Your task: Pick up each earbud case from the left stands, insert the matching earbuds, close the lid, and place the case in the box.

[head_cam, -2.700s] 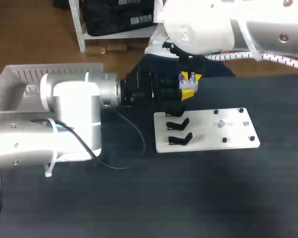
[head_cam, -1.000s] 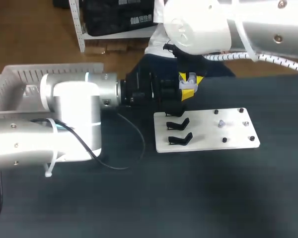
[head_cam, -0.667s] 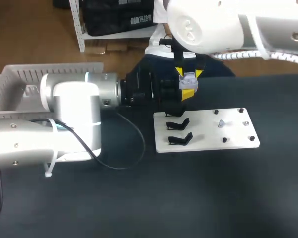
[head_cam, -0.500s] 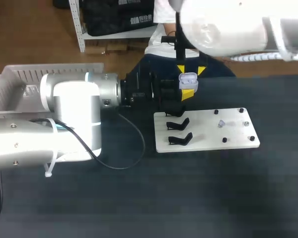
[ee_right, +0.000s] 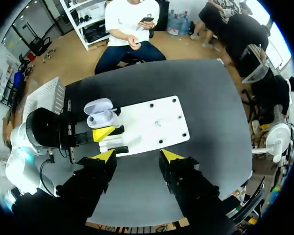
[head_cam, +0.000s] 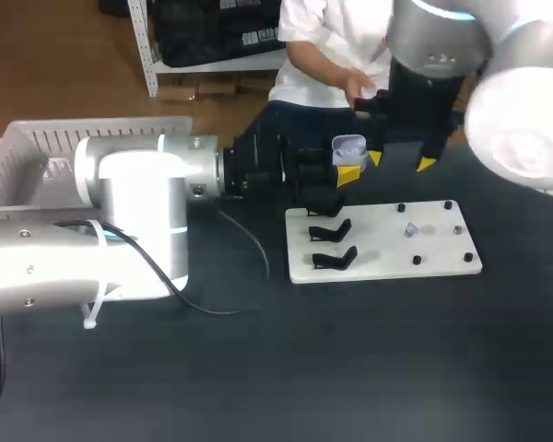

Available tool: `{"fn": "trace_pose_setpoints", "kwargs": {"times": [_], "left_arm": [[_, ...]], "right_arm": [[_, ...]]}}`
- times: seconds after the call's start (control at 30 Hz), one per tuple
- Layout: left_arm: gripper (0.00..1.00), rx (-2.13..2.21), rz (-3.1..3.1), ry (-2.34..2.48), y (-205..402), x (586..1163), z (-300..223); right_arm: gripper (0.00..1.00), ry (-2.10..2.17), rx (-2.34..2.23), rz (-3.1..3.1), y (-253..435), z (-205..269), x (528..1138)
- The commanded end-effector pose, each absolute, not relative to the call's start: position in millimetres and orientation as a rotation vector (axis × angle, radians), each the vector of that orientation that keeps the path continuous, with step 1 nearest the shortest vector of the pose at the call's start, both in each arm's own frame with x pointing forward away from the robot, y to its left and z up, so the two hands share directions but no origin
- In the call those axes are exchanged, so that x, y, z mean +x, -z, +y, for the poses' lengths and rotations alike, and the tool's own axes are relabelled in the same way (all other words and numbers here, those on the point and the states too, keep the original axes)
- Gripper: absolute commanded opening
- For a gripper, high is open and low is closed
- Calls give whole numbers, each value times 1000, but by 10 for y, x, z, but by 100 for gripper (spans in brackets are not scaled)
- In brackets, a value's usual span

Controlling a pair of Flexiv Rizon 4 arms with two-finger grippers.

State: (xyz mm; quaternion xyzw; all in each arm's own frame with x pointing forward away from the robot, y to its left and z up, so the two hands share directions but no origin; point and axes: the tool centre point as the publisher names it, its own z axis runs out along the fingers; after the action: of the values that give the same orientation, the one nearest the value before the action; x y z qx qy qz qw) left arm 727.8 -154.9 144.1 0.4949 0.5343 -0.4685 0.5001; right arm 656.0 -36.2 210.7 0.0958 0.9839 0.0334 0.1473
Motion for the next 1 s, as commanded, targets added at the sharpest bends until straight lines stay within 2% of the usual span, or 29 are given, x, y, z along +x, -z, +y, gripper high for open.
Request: {"fn": "trace_pose_setpoints", "kwargs": {"times": [0.03,0.07,0.2,0.33,0.5,0.63,0.87,0.9,0.93,0.97,1.0], "left_arm": [[0,1186,1286,1124,-1426,7250,-1552],[0,1186,1286,1124,-1426,7250,-1552],[0,1186,1286,1124,-1426,7250,-1552],[0,1186,1286,1124,-1426,7250,-1552],[0,1186,1286,1124,-1426,7250,-1552],[0,1186,1286,1124,-1426,7250,-1552],[0,1186,1286,1124,-1426,7250,-1552],[0,1186,1286,1124,-1426,7250,-1552],[0,1186,1286,1124,-1426,7250,-1552],[0,1186,1286,1124,-1426,7250,-1552],[0,1186,1286,1124,-1426,7250,-1552]], "right_arm": [[59,-229,260,2698,-1949,-490,6523],[62,-232,261,2699,-1910,-499,6529],[55,-247,266,2706,-1766,-543,6575],[59,-252,267,2707,-1599,-574,6639],[50,-267,274,2742,-1332,-614,6707],[60,-262,318,2764,-1140,-710,6717],[54,-207,345,2796,-790,-844,6785],[55,-180,348,2790,-754,-854,6799],[61,-164,350,2790,-717,-863,6814],[64,-174,369,2799,-686,-874,6831],[62,-186,385,2806,-659,-885,6853]]}}
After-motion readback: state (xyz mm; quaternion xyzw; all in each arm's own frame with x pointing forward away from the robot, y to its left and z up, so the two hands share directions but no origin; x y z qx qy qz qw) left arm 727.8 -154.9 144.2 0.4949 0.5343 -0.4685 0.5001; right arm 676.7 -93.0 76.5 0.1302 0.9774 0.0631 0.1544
